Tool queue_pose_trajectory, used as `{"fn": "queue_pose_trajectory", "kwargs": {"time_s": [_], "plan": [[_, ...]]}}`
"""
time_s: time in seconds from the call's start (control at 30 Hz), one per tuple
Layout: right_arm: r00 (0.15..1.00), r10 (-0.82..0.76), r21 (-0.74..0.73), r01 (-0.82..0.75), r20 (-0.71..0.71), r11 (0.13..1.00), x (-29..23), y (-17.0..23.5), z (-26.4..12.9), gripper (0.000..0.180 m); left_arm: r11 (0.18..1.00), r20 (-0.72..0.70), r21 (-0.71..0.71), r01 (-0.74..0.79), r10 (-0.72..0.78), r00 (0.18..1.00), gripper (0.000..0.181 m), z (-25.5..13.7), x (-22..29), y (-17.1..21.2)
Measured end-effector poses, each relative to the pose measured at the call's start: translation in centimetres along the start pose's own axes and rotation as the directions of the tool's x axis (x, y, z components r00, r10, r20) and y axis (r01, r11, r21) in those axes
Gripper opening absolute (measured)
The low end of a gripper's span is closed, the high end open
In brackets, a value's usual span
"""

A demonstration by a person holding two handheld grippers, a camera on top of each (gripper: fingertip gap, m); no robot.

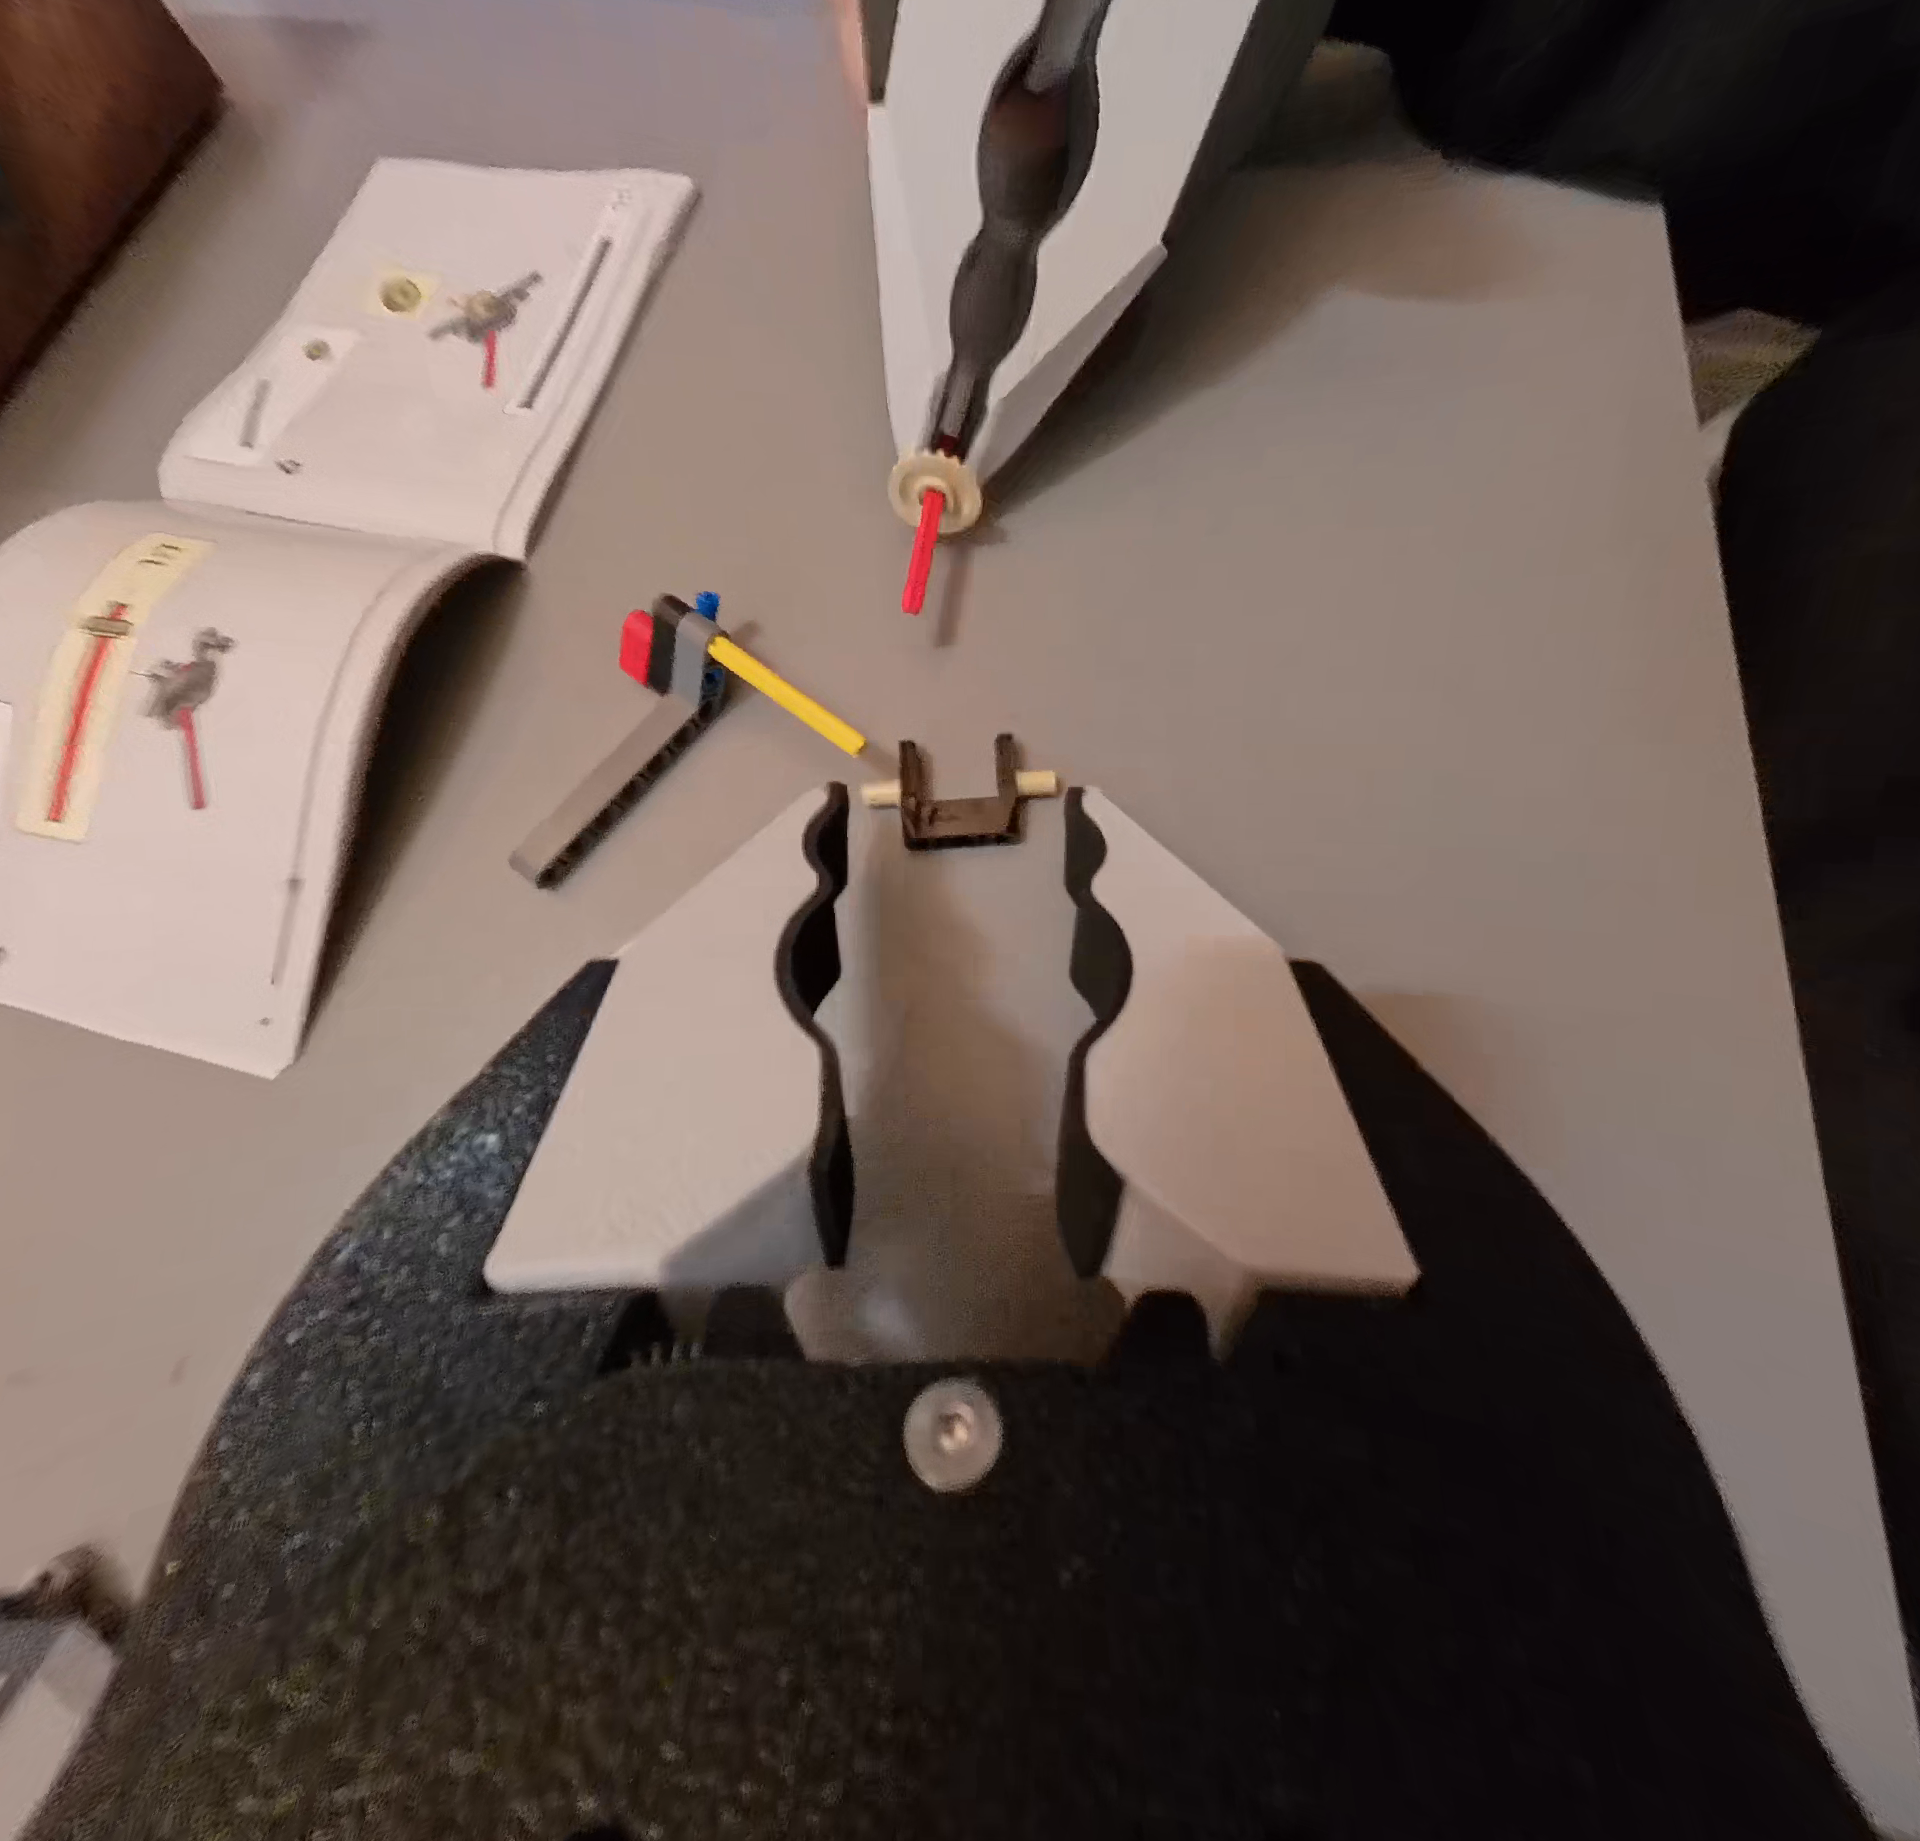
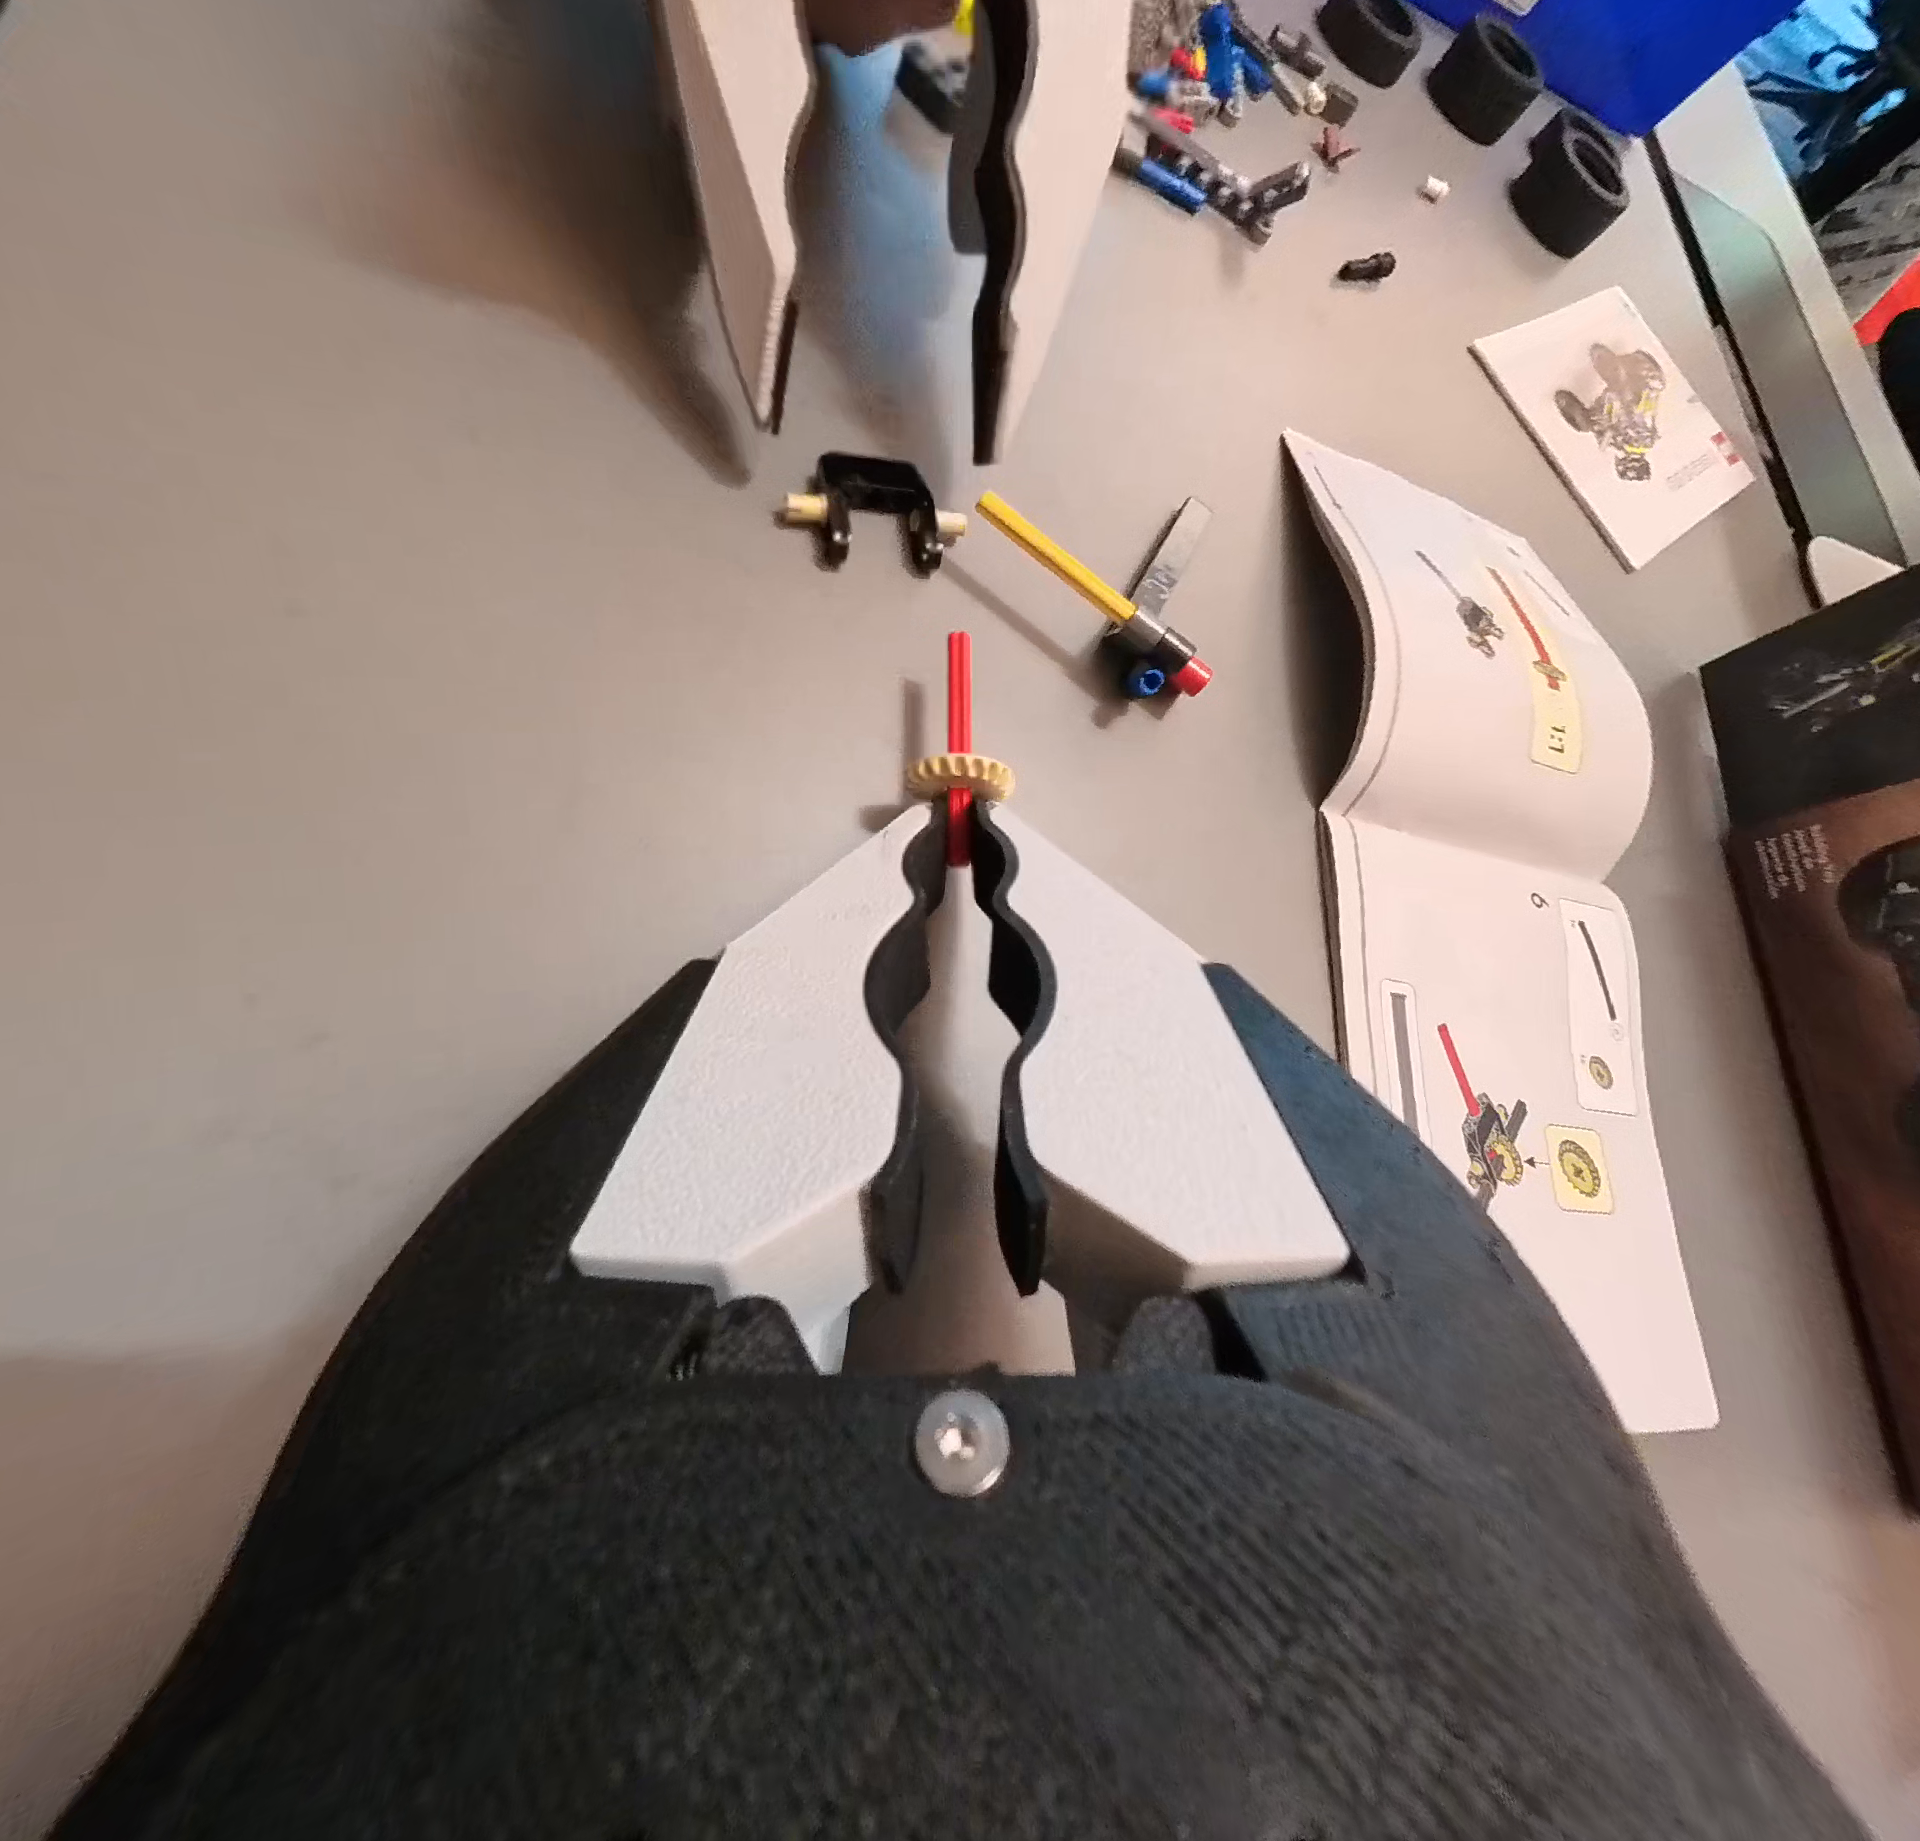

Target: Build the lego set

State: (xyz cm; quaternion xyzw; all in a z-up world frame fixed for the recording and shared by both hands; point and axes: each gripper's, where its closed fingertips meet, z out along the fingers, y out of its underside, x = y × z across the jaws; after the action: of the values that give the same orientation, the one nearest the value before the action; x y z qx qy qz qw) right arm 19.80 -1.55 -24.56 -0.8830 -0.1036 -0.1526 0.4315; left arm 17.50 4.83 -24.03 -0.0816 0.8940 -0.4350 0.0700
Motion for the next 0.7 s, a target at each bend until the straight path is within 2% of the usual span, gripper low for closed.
{"fn": "queue_pose_trajectory", "kwargs": {"time_s": [0.17, 0.4, 0.53, 0.63, 0.7], "plan": [[0.996, 0.088, 0.154, -0.088, 0.007, 0.984, -0.1, -3.8, -0.2, 0.002, 0.991, 0.119, 0.058, -0.119, 0.111, 0.987, 0.024, -1.6, -0.8, -2.2], [0.995, 0.073, 0.172, -0.083, 0.066, 0.982, -1.3, -5.7, 1.3, 0.002, 0.966, 0.119, 0.040, -0.257, 0.250, 0.961, 0.025, -1.0, 0.5, -2.7], [0.994, 0.065, 0.193, -0.080, 0.082, 0.978, -1.7, -6.9, 1.4, 0.002, 0.955, 0.105, 0.028, -0.295, 0.290, 0.951, 0.002, -0.9, 1.1, -2.9], [0.996, 0.040, 0.172, -0.054, 0.081, 0.984, -2.0, -7.1, 1.4, 0.017, 0.952, 0.099, 0.017, -0.307, 0.304, 0.948, 0.001, -1.2, 1.3, -2.9], [0.994, 0.097, 0.198, -0.106, 0.053, 0.975, -1.2, -7.5, 1.1, 0.027, 0.938, 0.100, 0.023, -0.346, 0.342, 0.934, 0.001, -1.6, 1.5, -3.1]]}}
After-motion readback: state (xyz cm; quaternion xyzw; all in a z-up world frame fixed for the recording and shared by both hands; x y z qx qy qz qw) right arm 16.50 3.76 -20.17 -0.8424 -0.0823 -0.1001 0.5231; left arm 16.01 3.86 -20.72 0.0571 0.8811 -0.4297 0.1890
